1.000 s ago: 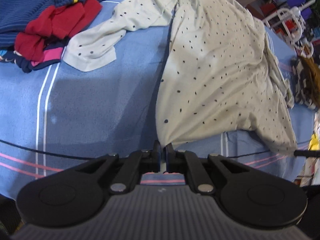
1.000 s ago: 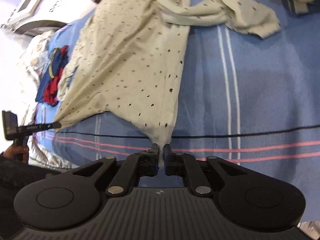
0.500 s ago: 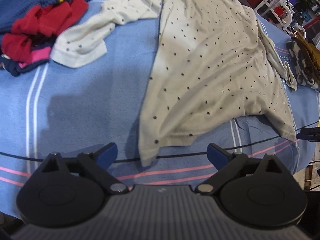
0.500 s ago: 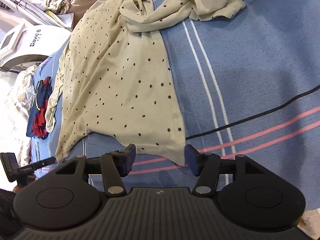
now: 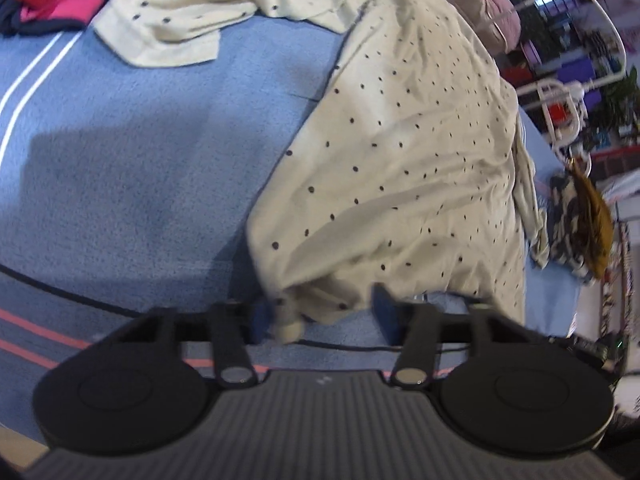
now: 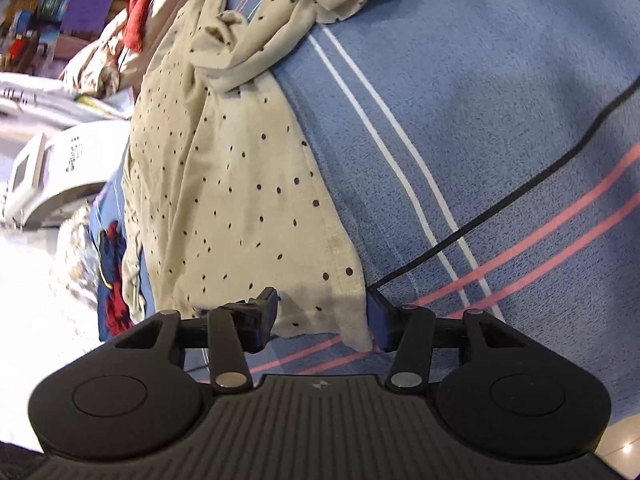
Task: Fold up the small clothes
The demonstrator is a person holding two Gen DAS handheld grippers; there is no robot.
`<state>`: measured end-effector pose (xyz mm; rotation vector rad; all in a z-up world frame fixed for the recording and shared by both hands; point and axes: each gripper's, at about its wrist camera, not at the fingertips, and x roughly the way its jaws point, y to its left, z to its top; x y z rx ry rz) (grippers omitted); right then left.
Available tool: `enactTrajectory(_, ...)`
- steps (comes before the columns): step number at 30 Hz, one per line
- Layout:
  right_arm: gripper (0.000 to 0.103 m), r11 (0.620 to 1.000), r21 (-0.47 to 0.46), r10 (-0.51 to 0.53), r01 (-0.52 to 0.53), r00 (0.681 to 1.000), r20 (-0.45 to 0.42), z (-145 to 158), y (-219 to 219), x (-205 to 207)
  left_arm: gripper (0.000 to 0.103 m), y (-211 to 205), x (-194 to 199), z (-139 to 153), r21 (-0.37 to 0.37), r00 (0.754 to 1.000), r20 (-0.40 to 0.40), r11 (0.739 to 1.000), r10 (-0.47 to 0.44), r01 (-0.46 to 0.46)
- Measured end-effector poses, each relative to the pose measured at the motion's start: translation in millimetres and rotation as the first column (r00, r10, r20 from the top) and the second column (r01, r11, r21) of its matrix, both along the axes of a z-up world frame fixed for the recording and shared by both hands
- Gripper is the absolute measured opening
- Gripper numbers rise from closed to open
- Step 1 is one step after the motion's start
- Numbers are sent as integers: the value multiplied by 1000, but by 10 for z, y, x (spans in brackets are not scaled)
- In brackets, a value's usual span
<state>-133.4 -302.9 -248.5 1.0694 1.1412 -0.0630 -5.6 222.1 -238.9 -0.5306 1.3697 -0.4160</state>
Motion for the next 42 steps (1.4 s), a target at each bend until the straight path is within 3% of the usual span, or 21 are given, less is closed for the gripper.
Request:
enactTrajectory(2, 80, 1000, 17, -14, 14, 1000, -3, -36, -6, -10, 27, 6, 10, -60, -12, 1000, -16, 1000, 4, -4)
enactTrajectory(4, 66, 999, 10, -50, 50, 999, -20, -38, -26, -44, 18, -11, 11, -85, -17, 1000, -22, 1000, 1, -1)
enactTrajectory(8, 67, 996, -39, -87, 86, 996, -19, 19, -80, -131, 10, -50, 1, -86, -8, 1000, -14, 1000, -5, 5)
enactTrajectory(12, 67, 998, 25, -59, 59, 998, -2, -89, -1, -79, 7, -76, 33, -117, -26, 1000, -22, 999, 22, -23)
enactTrajectory(13, 61, 996, 29, -79, 79, 997, 5, -101, 8, -67, 6, -81, 46, -117, -33, 999, -23, 999, 33, -34)
enactTrajectory(14, 28, 995, 39, -97, 96, 995, 9, -118, 12, -53, 6, -86, 63, -121, -47, 999, -28, 998, 45, -46)
enactTrajectory(15, 9, 993, 61, -101, 101, 995, 3, -142, 13, -34, 6, -88, 77, -120, -63, 998, -36, 996, 58, -60)
enactTrajectory(19, 7, 988, 142, -58, 54, 998, 29, 85, 128, 38, 5, -70, 134, 103, -157, 993, -28, 980, 117, -120)
enactTrajectory(23, 6, 974, 227, -10, -11, 996, 91, 613, 141, 94, 5, -56, 199, 557, -188, 997, 25, 980, 73, -67)
enactTrajectory(28, 6, 964, 254, 68, -83, 995, 69, 959, 19, -12, 5, 110, 99, 820, -141, 1000, 11, 990, -11, 13)
enactTrajectory(36, 6, 982, 71, 182, -176, 979, -94, 484, -77, -203, 5, 428, -153, 317, 62, 993, -94, 995, -77, 83)
enactTrajectory(40, 7, 986, 18, 164, -163, 978, -132, 225, -7, -234, 5, 423, -233, 98, 129, 988, -118, 985, -99, 114)
enactTrajectory(41, 10, 982, -22, 185, -190, 973, -136, 199, 31, -222, 5, 411, -232, 72, 144, 988, -118, 982, -104, 120)
enactTrajectory(42, 23, 970, -76, 218, -230, 965, -144, 197, 71, -209, 6, 397, -231, 66, 153, 987, -113, 980, -114, 131)
